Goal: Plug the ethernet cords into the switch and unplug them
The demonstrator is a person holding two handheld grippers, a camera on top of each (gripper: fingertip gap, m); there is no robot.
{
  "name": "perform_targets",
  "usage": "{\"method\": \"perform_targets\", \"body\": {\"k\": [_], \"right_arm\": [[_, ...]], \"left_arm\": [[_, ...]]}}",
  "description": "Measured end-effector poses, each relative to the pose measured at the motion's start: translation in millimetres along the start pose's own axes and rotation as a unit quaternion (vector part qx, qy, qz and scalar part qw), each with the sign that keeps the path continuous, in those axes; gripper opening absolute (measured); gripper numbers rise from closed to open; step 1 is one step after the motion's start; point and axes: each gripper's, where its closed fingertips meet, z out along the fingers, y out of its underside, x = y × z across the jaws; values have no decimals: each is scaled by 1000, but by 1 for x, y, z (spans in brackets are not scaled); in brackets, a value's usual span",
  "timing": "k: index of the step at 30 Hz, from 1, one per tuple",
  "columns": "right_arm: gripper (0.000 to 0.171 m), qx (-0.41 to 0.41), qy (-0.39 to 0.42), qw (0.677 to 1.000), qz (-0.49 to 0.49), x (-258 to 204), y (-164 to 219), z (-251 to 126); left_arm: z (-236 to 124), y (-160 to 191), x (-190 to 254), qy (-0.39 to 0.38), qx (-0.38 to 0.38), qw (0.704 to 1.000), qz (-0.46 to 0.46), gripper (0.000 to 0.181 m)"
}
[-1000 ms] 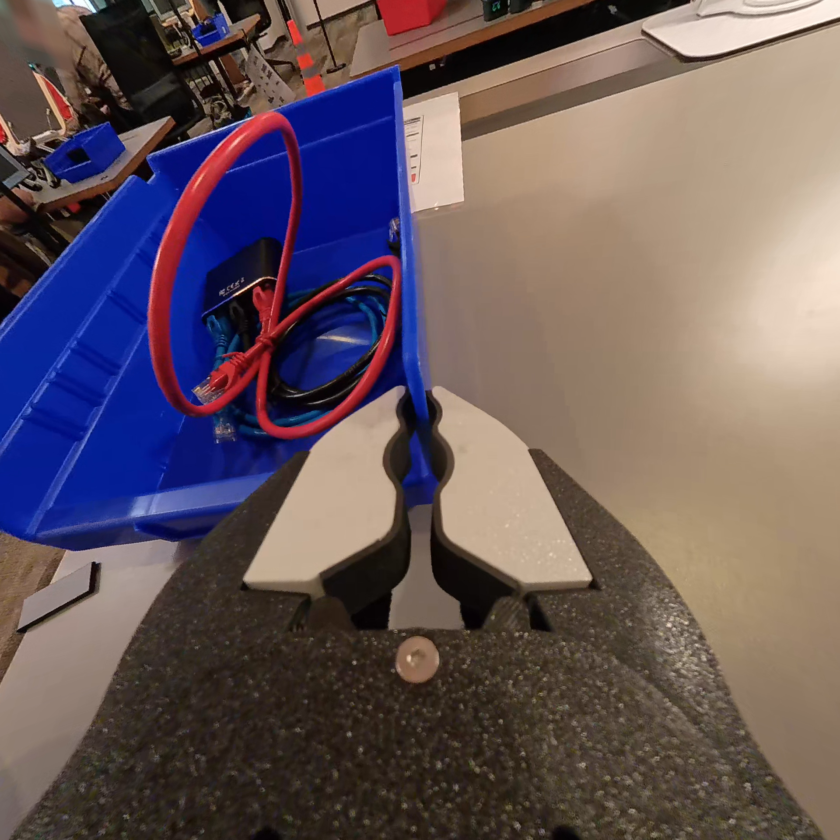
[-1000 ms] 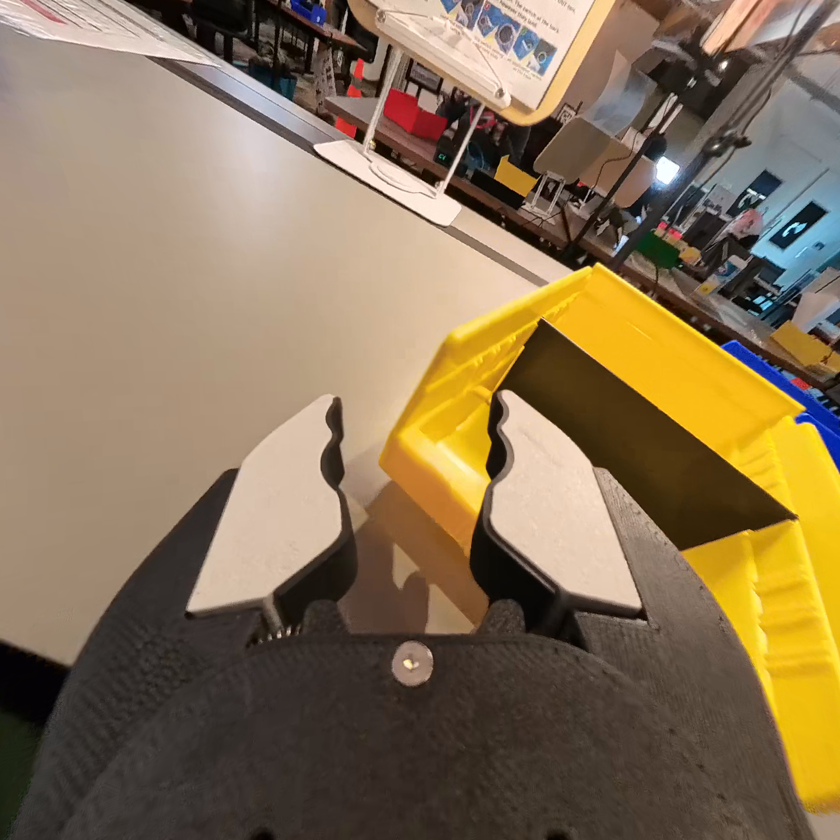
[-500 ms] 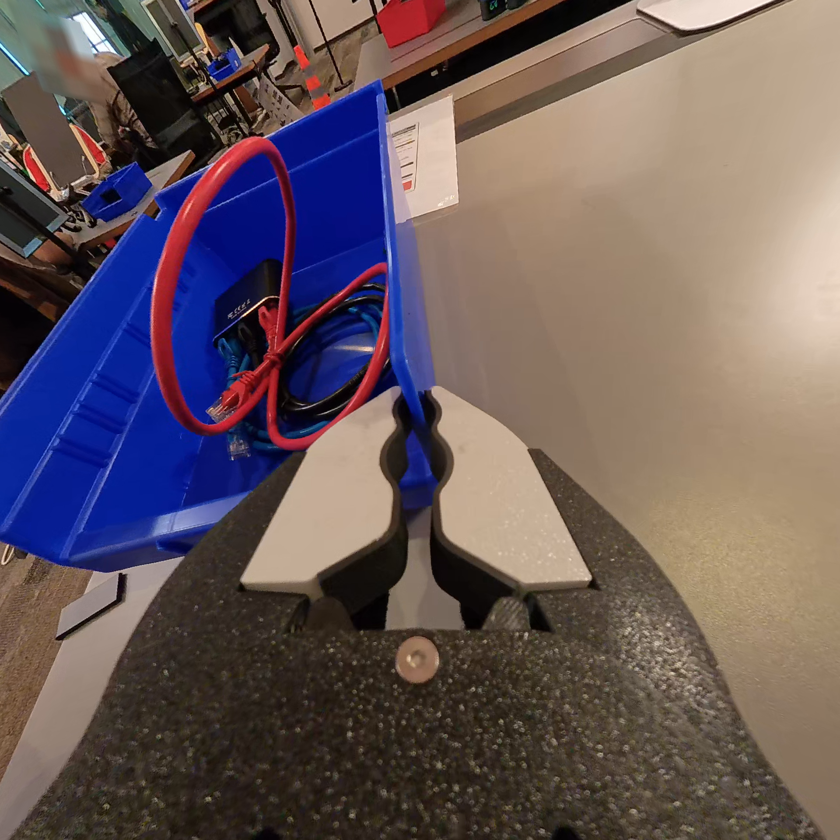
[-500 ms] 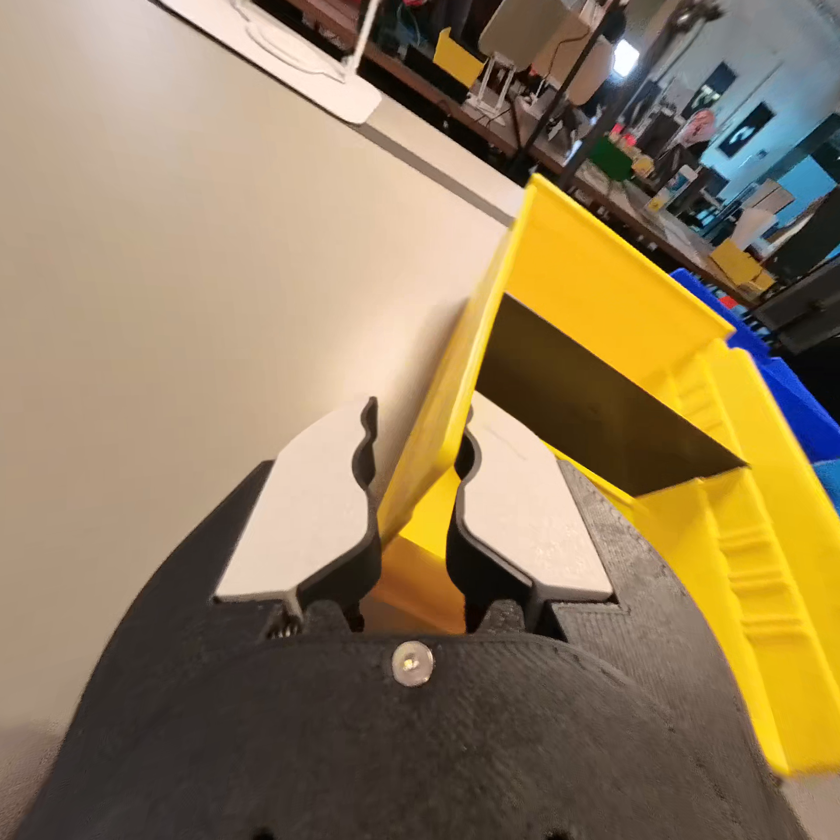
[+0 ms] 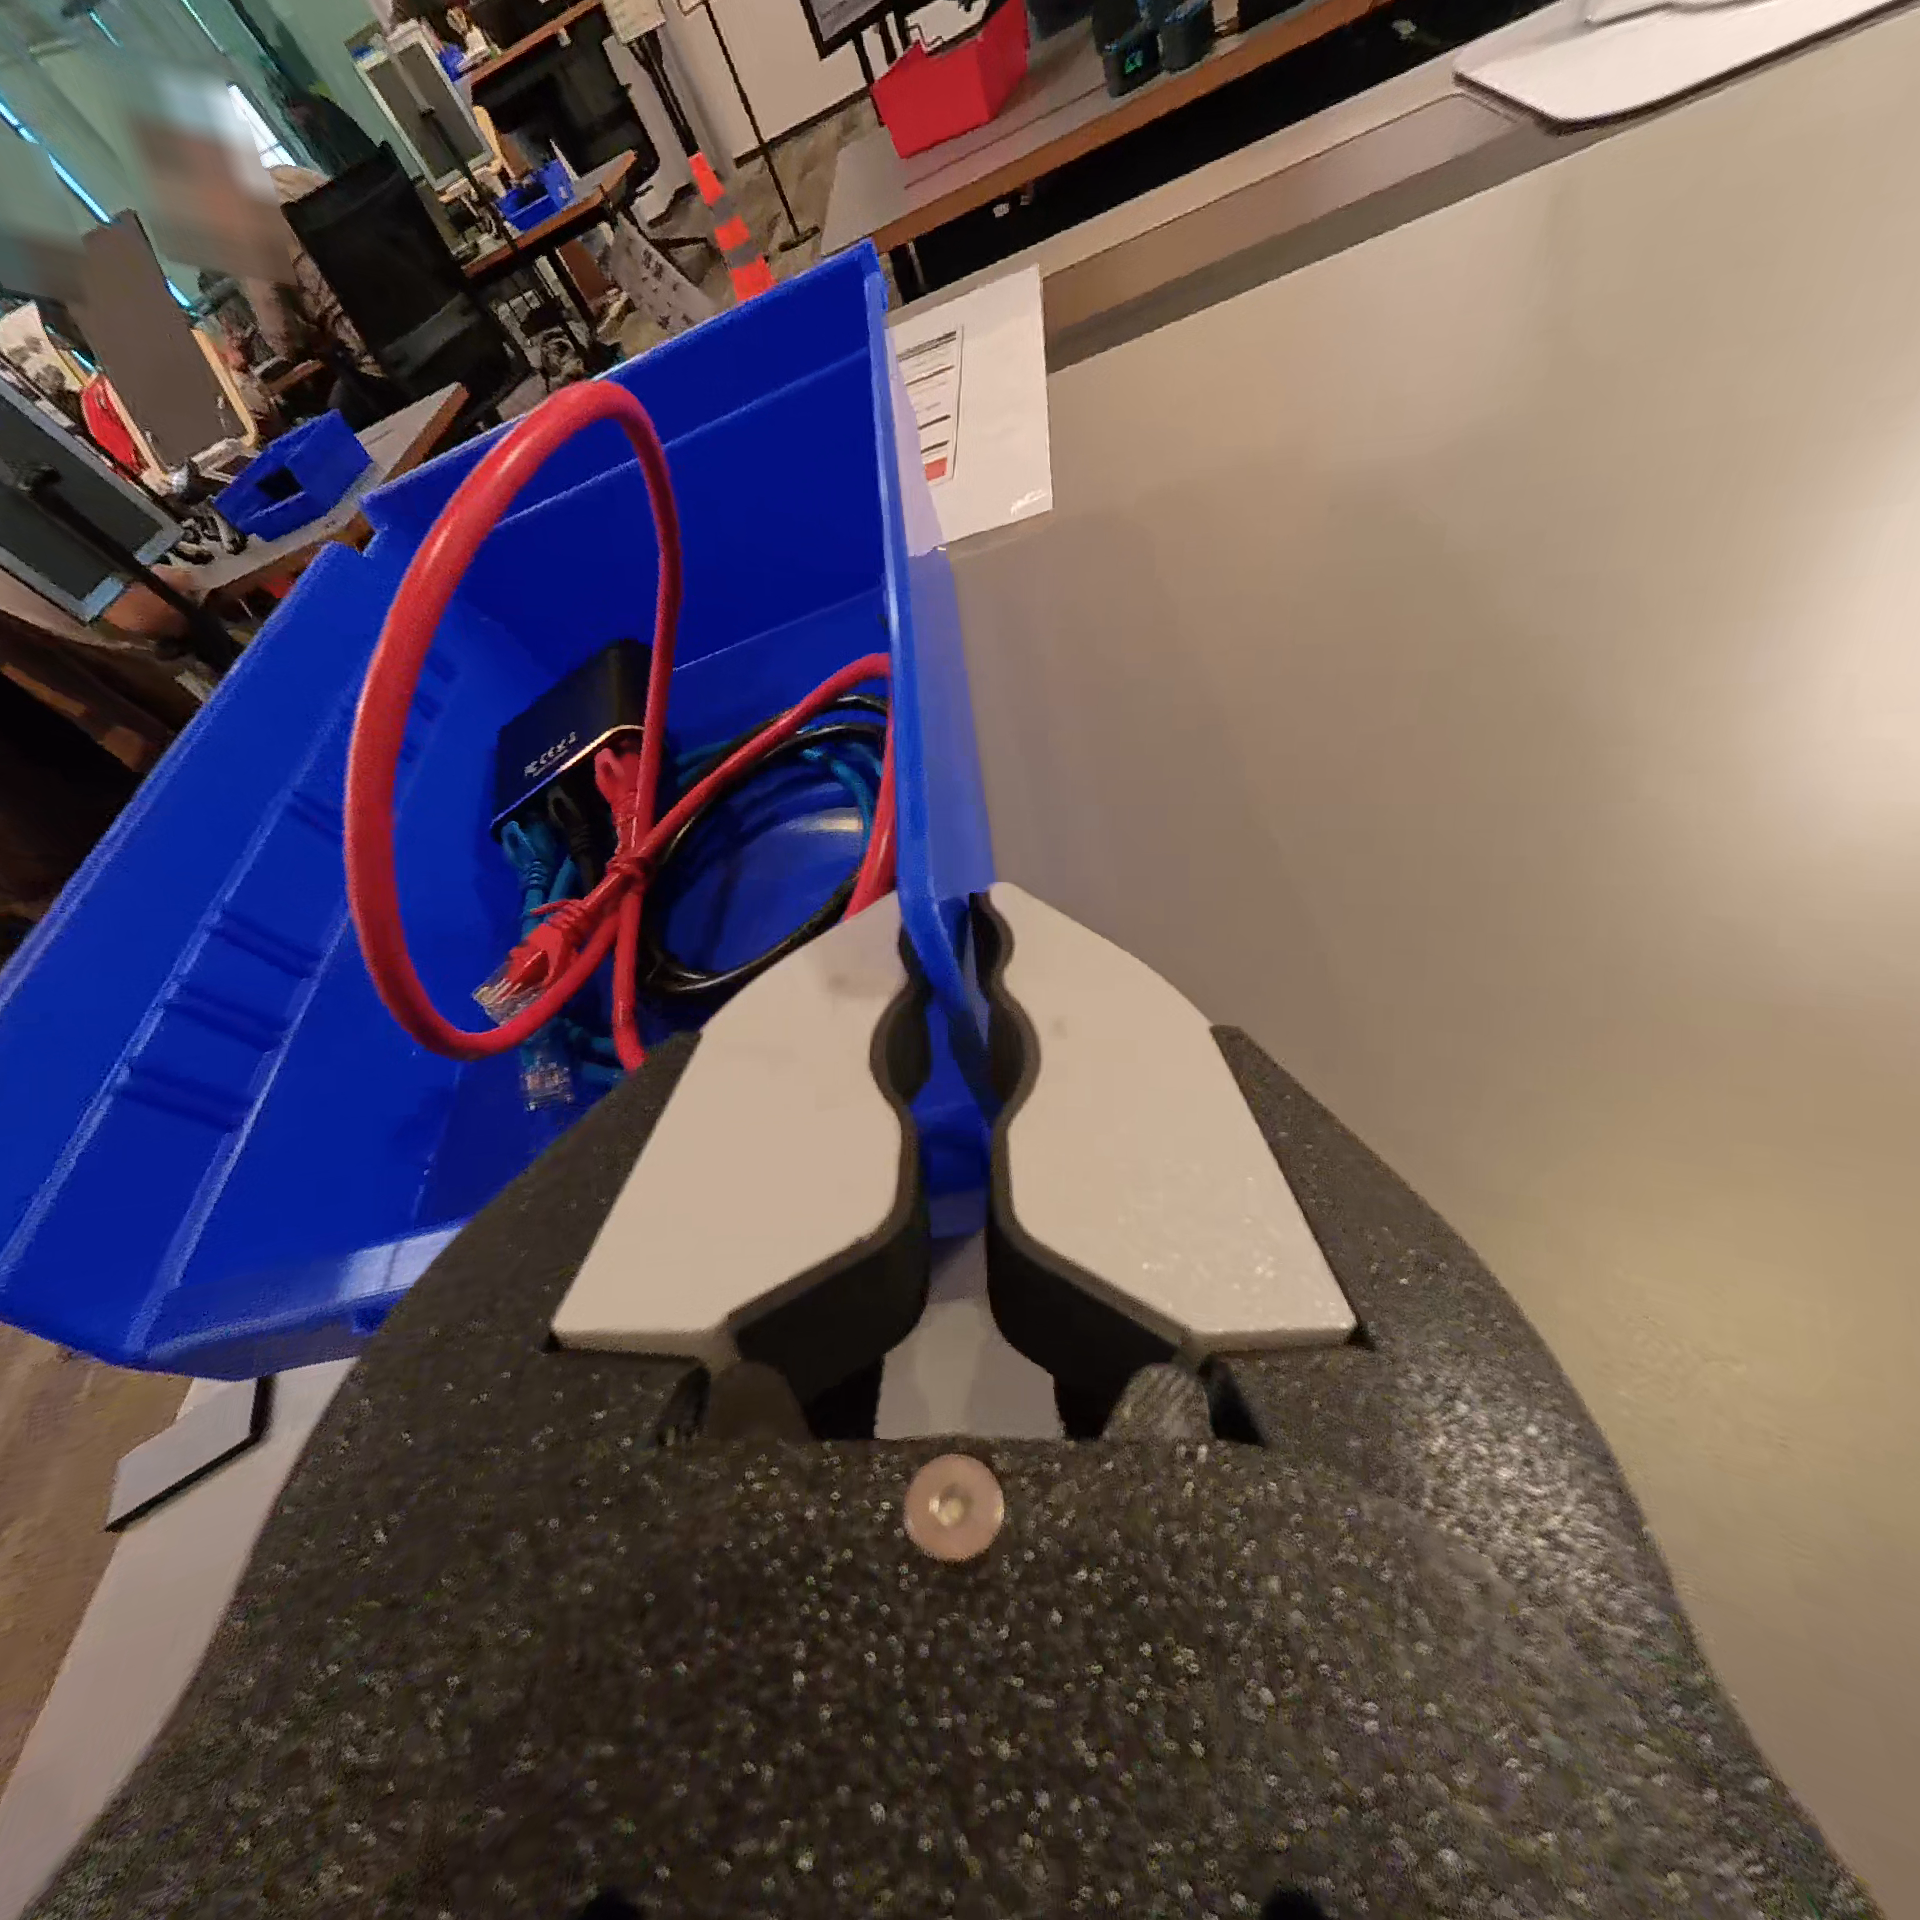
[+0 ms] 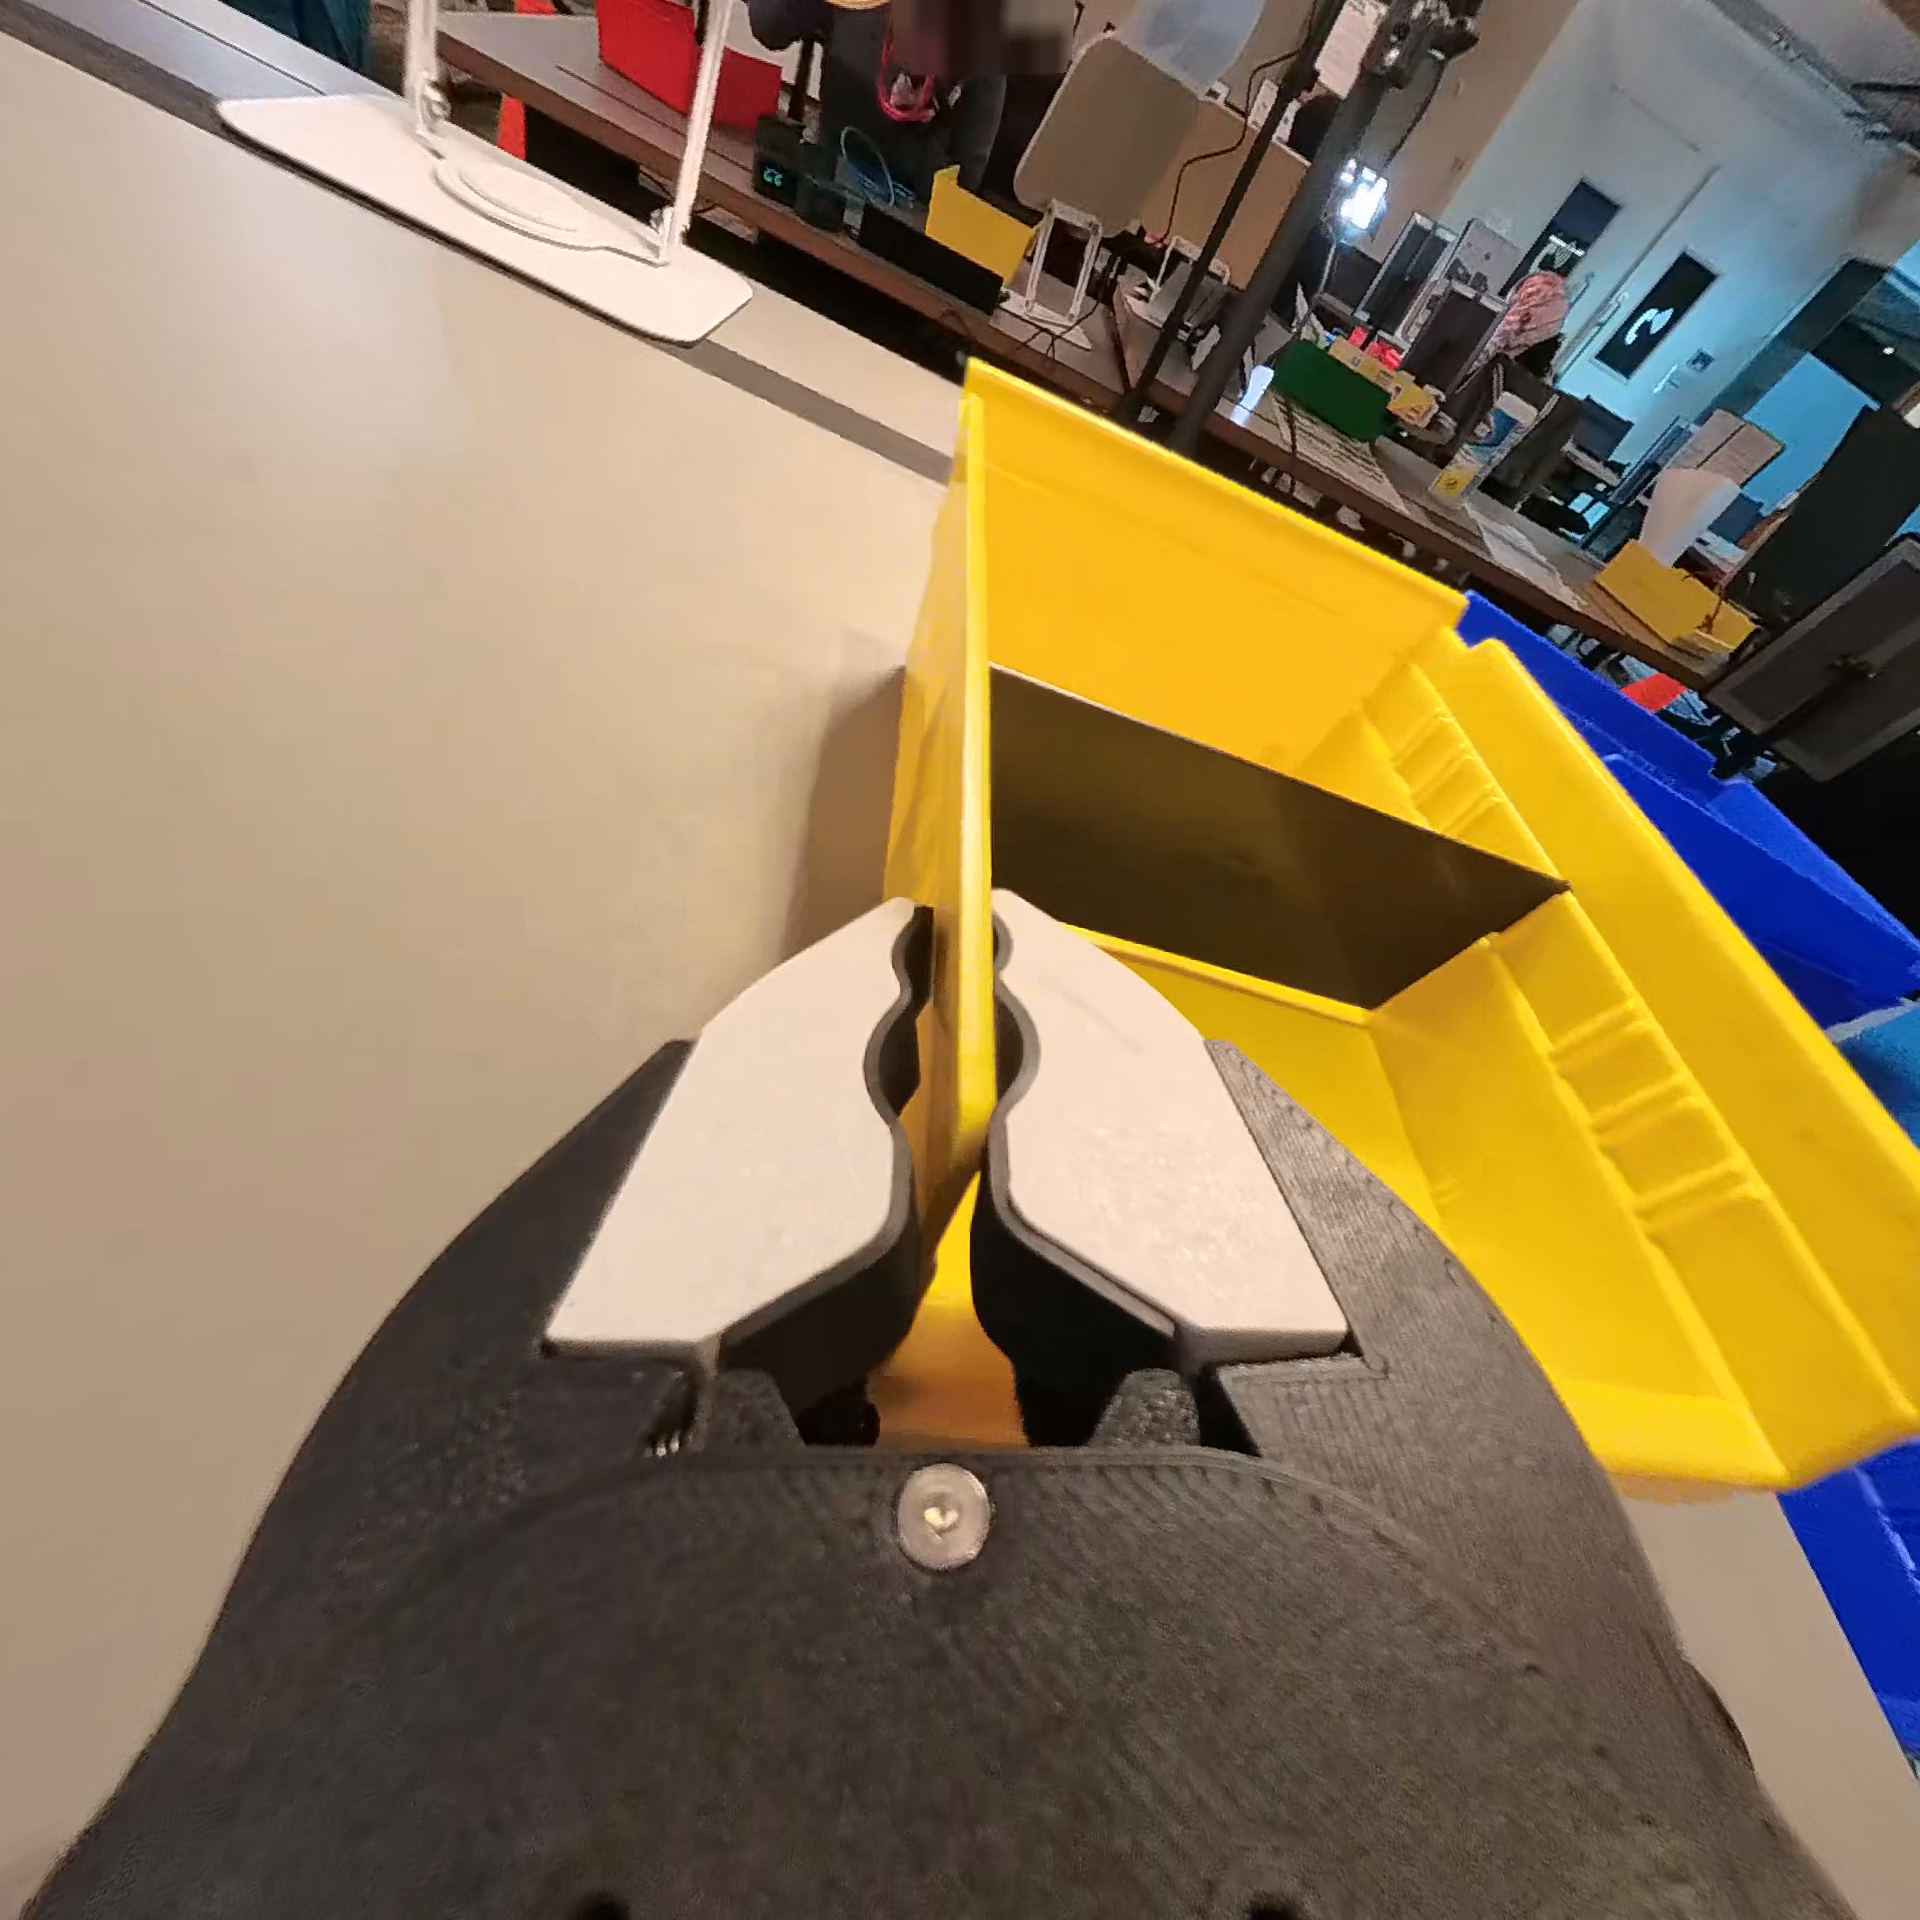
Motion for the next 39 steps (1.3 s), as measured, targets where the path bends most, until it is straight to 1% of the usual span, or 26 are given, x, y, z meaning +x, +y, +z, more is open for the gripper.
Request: {"method": "perform_targets", "body": {"k": [5, 10, 30, 33, 35, 37, 39], "right_arm": [[5, -22, 33, 999, -3, 25, 3, 30], [5, -15, 13, 1000, 9, 49, 7, 50], [5, 6, 8, 1000, 4, 77, 12, 72], [9, 9, 27, 1000, -10, 79, 12, 68], [22, 24, 34, 999, -13, 78, 9, 61], [30, 34, 31, 999, -11, 75, 7, 51], [32, 45, 37, 998, -21, 74, 4, 39]], "left_arm": [[1, 1, -4, -9, -4, 1000, -7, 5], [1, 1, -4, -7, -4, 1000, -12, 5], [7, 0, -8, 6, 5, 1000, -23, 5], [7, 0, -7, 15, 7, 999, -28, 6], [4, -2, -3, 33, 16, 999, -30, 12], [-7, -11, -1, 44, 55, 997, -31, 20], [-27, -22, 0, 63, 97, 992, -50, 27]]}}
